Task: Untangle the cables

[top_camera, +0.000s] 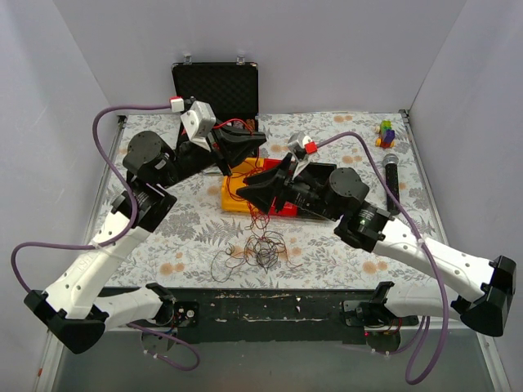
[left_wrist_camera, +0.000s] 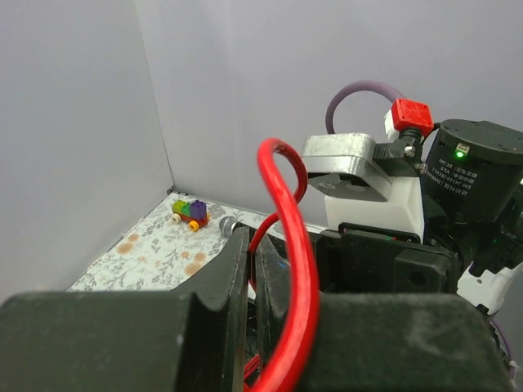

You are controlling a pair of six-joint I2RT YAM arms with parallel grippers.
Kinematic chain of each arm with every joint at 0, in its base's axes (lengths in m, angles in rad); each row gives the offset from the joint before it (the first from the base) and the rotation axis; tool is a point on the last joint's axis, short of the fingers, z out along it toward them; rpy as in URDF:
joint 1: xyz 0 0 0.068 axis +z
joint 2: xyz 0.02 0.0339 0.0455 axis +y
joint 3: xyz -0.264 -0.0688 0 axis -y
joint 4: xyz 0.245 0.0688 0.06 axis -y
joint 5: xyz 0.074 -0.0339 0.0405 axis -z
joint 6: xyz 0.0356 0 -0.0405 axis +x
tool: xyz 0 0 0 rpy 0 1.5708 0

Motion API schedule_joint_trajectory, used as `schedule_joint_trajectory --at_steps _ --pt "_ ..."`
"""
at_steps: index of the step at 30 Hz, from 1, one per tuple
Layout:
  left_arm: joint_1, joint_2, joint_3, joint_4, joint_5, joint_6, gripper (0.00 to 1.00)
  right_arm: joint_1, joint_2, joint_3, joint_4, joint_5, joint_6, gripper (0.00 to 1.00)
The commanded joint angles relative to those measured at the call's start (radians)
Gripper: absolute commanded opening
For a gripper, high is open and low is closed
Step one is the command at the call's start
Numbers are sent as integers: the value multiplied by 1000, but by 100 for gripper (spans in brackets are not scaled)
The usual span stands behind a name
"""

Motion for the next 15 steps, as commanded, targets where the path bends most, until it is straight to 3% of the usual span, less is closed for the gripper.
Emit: schedule_joint_trajectory --at_steps 1,6,15 --pt "6 -32 -16 24 -13 -9 0 9 40 76 110 14 -2 47" --pt "6 -47 -19 25 -19 16 0 10 33 62 60 19 7 2" --pt "6 -30 136 -24 6 151 0 9 -244 -272 -181 123 57 1"
